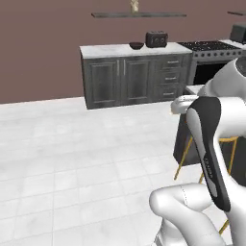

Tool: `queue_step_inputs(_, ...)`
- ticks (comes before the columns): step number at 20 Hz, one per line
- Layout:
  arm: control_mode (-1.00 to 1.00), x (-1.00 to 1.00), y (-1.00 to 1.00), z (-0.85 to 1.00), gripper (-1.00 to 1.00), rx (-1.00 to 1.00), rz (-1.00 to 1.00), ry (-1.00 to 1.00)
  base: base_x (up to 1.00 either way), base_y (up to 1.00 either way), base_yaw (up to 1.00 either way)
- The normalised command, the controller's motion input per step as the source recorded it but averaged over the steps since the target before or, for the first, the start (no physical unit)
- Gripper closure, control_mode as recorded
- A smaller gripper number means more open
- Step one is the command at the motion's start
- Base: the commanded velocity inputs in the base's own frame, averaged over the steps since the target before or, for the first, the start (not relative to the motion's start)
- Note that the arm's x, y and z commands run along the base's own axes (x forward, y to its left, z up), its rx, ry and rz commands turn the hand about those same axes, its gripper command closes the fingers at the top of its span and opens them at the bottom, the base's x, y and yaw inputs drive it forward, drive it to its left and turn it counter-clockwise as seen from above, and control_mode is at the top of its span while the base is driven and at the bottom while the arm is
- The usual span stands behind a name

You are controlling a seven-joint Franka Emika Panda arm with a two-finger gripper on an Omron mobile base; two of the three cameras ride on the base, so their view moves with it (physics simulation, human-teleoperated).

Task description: Pick the egg and butter from the fridge and place them by the bowl for mixing.

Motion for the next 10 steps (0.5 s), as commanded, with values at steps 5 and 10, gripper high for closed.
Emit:
queue_step_inputs(5, 1.0, 0.0, 0.0, 0.0, 1.0, 0.0, 0.0, 0.0, 1.0, 0.34, 0.04)
queue_step_inputs(10, 1.0, 0.0, 0.0, 0.0, 1.0, 0.0, 0.0, 0.0, 1.0, 0.02, 0.0)
